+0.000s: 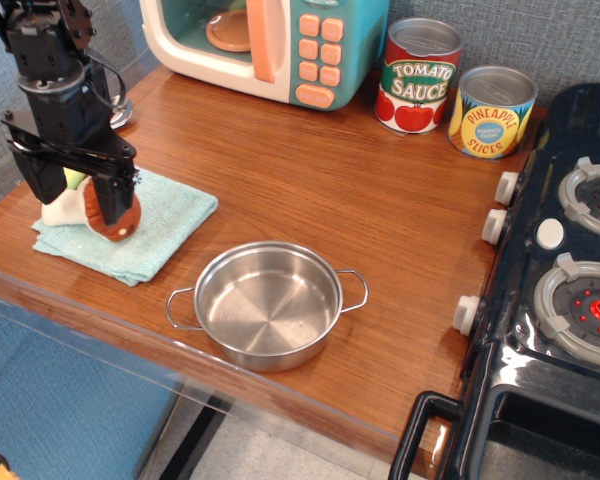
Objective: Move the mushroom into the pot.
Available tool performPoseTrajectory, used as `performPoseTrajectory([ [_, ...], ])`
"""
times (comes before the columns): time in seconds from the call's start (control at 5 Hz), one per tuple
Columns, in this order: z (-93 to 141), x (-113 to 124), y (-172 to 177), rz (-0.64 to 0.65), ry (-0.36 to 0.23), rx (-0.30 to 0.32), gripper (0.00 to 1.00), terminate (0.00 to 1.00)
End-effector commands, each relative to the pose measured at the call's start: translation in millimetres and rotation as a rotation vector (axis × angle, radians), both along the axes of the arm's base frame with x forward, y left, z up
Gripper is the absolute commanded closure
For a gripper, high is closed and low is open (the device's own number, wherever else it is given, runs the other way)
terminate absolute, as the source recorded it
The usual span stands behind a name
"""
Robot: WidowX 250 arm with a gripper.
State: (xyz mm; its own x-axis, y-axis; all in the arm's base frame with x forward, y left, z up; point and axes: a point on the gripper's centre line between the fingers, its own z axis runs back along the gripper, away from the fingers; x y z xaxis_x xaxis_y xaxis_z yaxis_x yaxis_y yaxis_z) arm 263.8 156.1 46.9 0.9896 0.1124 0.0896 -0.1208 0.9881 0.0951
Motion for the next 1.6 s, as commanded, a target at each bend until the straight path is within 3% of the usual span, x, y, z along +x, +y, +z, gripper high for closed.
performPoseTrajectory([
  [0.0, 18, 17, 0, -0.029, -0.074, 0.005, 1.0, 0.0],
  [0.2, 40, 25, -12, -0.084, -0.118, 0.016, 1.0, 0.0],
  [0.4, 70, 17, -43, -0.166, -0.187, -0.006, 1.0, 0.0],
  [0.8, 63, -15, -133, -0.432, -0.133, -0.07, 1.0, 0.0],
  [1.2, 46, -30, -174, -0.576, -0.067, -0.07, 1.0, 0.0],
  [1.4, 43, -29, -177, -0.579, -0.042, -0.068, 0.0, 0.0],
])
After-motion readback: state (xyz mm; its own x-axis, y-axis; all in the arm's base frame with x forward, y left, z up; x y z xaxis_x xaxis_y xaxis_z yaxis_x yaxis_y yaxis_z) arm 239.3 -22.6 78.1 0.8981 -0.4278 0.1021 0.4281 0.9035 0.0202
